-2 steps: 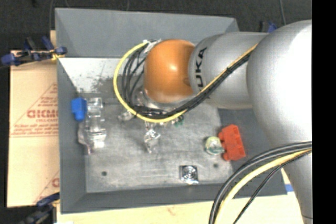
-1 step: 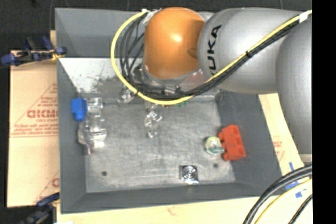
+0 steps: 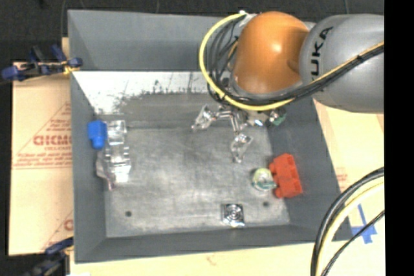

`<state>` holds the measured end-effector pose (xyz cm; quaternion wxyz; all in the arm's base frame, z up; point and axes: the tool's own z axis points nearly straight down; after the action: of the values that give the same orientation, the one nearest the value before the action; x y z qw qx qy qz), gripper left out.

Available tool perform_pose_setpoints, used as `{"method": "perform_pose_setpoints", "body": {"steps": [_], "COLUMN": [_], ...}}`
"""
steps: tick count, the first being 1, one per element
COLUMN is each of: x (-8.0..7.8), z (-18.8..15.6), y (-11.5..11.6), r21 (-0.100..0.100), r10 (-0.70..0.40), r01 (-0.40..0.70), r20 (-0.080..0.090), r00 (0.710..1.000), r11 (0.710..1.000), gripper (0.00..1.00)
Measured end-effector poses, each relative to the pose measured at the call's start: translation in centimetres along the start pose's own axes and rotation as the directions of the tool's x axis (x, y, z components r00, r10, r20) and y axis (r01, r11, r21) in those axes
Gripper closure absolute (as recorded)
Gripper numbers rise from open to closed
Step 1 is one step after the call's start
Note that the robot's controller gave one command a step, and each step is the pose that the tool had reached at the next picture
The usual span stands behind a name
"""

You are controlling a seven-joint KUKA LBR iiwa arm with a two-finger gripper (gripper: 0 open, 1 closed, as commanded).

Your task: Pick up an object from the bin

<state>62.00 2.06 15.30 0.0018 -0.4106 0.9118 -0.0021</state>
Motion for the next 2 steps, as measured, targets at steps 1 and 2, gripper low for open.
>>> {"method": "perform_pose_setpoints", "body": {"steps": [1, 2], "x": [2.8, 1.9], "z": [0.2, -3.0], "y": [-2.1, -3.9], "r21": [-0.004, -0.002], "r10": [0.029, 0.202], "r01": [-0.029, -0.202], "r20": [0.002, 0.006], "r00": [1.0, 0.979], "r11": [1.0, 0.979], "gripper": [0.0, 0.0]}}
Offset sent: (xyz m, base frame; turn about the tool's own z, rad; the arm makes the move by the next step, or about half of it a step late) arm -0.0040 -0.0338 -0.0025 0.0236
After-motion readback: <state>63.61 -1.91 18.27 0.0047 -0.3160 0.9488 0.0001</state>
